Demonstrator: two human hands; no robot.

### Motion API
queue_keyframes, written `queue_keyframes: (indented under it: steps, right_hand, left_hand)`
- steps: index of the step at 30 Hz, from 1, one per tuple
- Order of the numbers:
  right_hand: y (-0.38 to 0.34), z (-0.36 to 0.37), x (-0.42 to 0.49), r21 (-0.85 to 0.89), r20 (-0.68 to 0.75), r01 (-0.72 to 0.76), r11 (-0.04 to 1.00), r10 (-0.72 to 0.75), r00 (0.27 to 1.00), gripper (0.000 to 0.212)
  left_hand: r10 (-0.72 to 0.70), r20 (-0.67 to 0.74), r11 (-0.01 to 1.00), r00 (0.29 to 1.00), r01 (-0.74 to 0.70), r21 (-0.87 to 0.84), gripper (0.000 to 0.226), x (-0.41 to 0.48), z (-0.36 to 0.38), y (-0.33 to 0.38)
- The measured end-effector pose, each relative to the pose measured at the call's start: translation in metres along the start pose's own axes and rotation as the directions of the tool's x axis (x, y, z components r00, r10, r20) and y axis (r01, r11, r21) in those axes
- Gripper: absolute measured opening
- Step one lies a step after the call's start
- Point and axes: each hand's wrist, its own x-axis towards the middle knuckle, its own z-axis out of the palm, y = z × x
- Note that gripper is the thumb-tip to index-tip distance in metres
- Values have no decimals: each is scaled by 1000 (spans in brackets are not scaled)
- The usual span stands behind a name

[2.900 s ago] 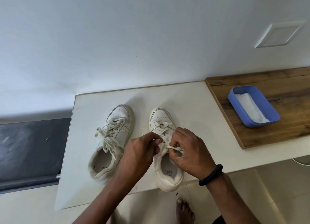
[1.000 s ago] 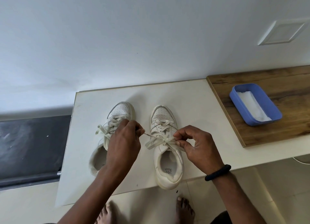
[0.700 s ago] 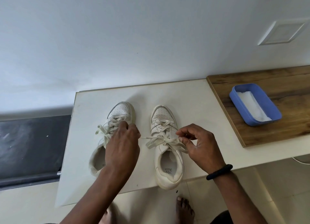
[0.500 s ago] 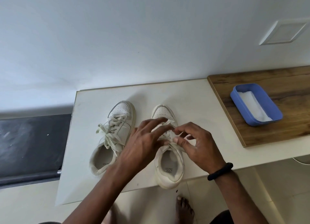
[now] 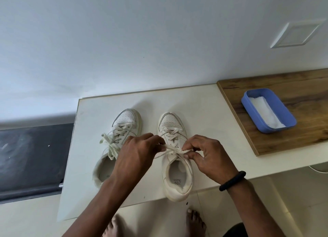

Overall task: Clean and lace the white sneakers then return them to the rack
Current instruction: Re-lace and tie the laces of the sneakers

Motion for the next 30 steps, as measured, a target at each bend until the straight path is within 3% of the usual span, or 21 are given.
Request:
queue_keyframes:
  steps: [6,10,13,16,22,26,28,30]
  right_hand:
    - [6,-10,-4,4,-25,-207,978,207,978,18]
    - [14,-19,-5,52,-102,-287,957,291,951,21]
    - [17,-22,-5,122,-148,-342,932,358,922,18]
    - [19,-22,-4,178,-183,-379,908,409,894,16]
    - [19,-23,-6,261,-80,-387,884,419,904,27]
    - [-2,-20,-1,350,-304,-223,910,335,892,29]
    - [-20,-15,2,369,-385,-116,922,265,884,19]
    - [-38,-5,3,329,-379,-29,944,160,912,18]
  left_hand:
    - [-243,16,960,970,243,-138,5,3,-29,-11]
    - [-376,111,883,920,392,-257,10,3,-37,-14]
    - [-411,153,868,899,437,-237,11,3,-40,-17]
    - [-391,144,907,909,408,-109,16,3,-50,-20]
    - [-403,88,914,911,406,-11,11,3,-82,-23]
    - [-433,-62,850,899,385,-361,6,6,-83,-7]
    - [-457,-32,725,889,351,-593,6,8,-71,6]
    - [-457,49,517,888,310,-798,8,8,-58,18]
